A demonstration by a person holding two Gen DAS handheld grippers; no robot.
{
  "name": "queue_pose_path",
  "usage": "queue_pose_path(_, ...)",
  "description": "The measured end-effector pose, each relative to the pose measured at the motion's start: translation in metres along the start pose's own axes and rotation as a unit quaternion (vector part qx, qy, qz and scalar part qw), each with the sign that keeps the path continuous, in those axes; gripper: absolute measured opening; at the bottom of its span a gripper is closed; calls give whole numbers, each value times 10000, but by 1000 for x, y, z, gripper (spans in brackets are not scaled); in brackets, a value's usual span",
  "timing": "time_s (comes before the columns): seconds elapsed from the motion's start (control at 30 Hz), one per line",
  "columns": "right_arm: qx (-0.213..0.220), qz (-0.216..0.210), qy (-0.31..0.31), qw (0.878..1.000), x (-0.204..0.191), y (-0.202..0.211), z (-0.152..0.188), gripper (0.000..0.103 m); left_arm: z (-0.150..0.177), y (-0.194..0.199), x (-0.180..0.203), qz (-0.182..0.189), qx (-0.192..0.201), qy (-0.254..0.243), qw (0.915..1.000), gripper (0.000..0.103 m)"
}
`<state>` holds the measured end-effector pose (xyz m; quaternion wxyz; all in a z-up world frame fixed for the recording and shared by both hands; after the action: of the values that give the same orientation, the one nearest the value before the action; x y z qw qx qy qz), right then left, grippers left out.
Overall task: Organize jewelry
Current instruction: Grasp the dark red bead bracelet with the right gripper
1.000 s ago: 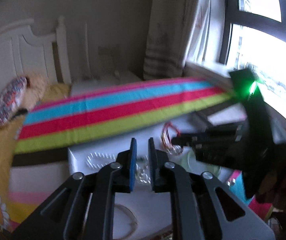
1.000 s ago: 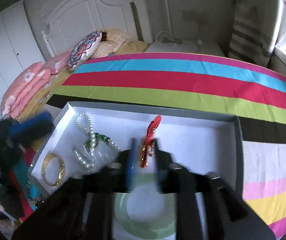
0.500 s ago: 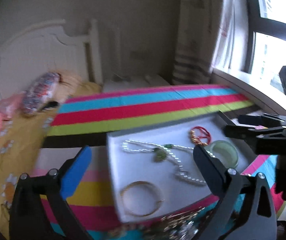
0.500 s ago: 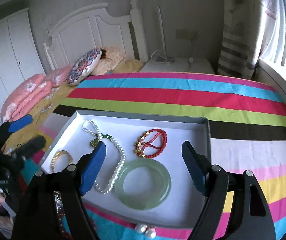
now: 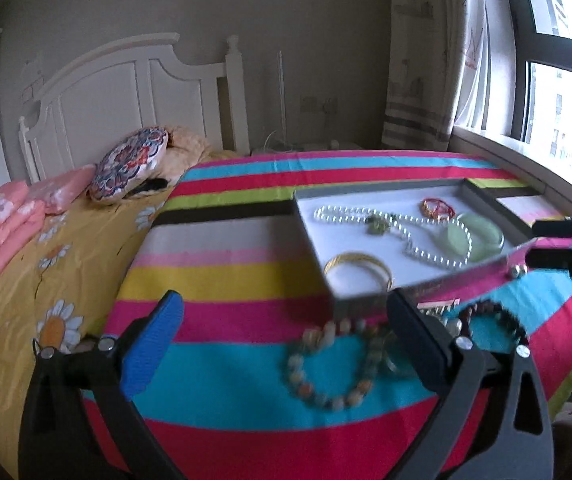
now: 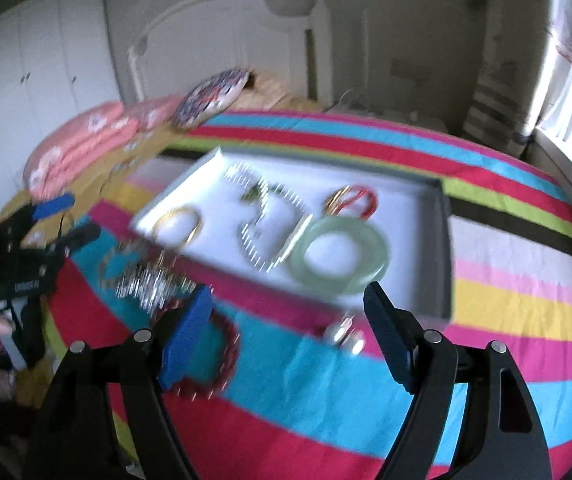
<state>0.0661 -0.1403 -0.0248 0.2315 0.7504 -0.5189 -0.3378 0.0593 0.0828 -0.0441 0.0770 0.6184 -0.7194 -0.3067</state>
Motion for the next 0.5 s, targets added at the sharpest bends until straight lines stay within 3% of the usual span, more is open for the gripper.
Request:
queue_pose_path(0.23, -242, 105, 535, 9982, -23, -10, 27, 76, 17, 14, 3, 132, 110, 11, 9999, 100)
queue_pose_path(0.5, -517, 95, 591, 9969, -28, -22, 36, 74, 26, 21, 31, 487, 134, -213, 9985, 100)
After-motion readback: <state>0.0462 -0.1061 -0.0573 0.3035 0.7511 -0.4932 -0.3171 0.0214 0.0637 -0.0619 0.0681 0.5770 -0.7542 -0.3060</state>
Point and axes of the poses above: each gripper's, at about its wrist camera, not at the fingertips, and y roughly against the way its jaws point, x to its right, z to its underside, the point moved 4 cm from there along -y, roughly the way its jaws point, and after that the axes turned 14 degrees about -y, right-handed, at the moved point
